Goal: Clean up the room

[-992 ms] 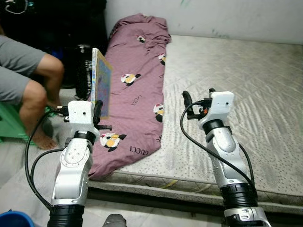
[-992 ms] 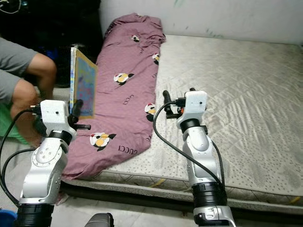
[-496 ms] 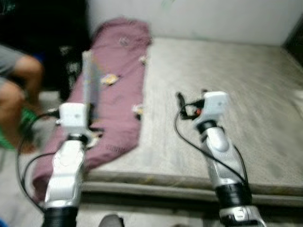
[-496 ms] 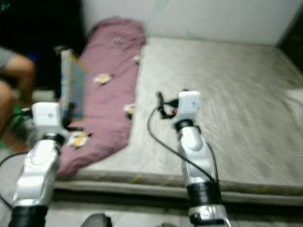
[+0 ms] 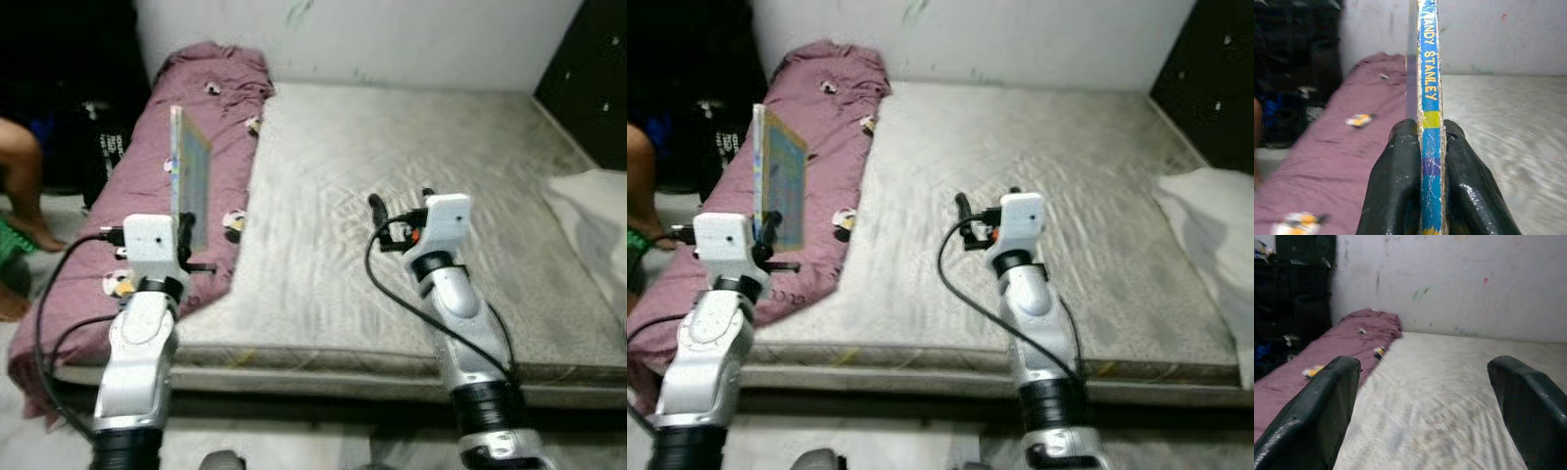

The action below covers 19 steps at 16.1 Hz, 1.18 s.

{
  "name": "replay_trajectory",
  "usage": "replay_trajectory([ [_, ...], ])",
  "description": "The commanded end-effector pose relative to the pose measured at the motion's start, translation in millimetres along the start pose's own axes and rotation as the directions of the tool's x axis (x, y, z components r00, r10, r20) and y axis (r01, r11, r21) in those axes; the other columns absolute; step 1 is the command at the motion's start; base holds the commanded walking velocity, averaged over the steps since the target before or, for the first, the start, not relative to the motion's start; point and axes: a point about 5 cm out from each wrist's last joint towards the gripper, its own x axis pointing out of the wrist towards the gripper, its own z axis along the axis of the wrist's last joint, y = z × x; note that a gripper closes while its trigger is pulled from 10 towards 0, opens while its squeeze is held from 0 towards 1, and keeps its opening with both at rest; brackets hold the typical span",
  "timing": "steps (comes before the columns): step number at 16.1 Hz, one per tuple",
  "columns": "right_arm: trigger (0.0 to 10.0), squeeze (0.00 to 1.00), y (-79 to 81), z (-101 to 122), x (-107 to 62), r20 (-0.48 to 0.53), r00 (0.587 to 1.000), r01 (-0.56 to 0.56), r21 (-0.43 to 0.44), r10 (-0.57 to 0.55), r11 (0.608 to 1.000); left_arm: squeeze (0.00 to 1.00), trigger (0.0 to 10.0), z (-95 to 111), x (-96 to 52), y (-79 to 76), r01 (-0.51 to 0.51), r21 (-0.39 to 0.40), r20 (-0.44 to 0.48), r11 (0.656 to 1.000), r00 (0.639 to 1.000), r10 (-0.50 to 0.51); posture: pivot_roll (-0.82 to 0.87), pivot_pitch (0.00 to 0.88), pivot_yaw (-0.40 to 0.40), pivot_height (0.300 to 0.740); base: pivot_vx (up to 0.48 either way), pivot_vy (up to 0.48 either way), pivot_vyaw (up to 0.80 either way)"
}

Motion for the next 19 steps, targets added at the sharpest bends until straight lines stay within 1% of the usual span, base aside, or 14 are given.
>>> replay_trajectory([
  [1,10.0,0.0,0.4,5.6,3.6,0.02,1.0,0.0,0.002,0.0,1.0,0.0,10.0,11.7,2.3,-0.4,0.008,0.013,0.055,1.0,0.998,-0.008,0.0,0.0,-0.021,0.74,0.0,0.0,0.0],
  [5,10.0,0.0,0.3,5.6,3.6,0.021,1.0,-0.001,0.002,0.001,1.0,0.0,10.0,11.6,2.5,-0.7,0.009,-0.023,0.06,1.0,0.998,-0.008,0.0,0.0,-0.022,0.74,0.0,0.0,0.0],
  [7,10.0,0.0,0.0,5.7,4.1,0.021,1.0,-0.002,0.0,0.002,1.0,0.0,10.0,14.0,1.9,-0.9,0.032,-0.036,0.079,0.999,0.996,-0.029,0.0,0.0,-0.023,0.74,0.0,0.0,0.0],
  [9,10.0,0.0,0.1,5.4,4.2,0.02,1.0,-0.002,0.0,0.002,1.0,0.0,10.0,15.3,1.2,-1.6,0.047,-0.029,0.091,0.998,0.995,-0.045,0.0,0.0,-0.022,0.74,0.0,0.0,0.0],
  [10,10.0,0.0,-0.1,5.2,4.3,0.018,1.0,-0.002,0.0,0.002,1.0,0.0,10.0,15.5,1.1,-2.2,0.053,-0.035,0.092,0.998,0.994,-0.05,0.0,0.0,-0.022,0.74,0.281,0.0,0.0],
  [12,10.0,0.0,-0.5,5.8,5.0,0.021,1.0,-0.001,0.001,0.001,1.0,0.0,10.0,15.6,0.9,-2.8,0.061,-0.038,0.094,0.997,0.994,-0.057,0.0,0.0,-0.02,0.74,0.304,0.0,-0.64],
  [19,10.0,0.0,-1.1,6.3,5.8,0.023,1.0,-0.002,-0.006,0.002,1.0,0.0,10.0,13.1,-0.4,-1.2,0.073,-0.034,0.084,0.997,0.994,-0.07,0.0,0.0,-0.022,0.74,0.326,0.0,0.0],
])
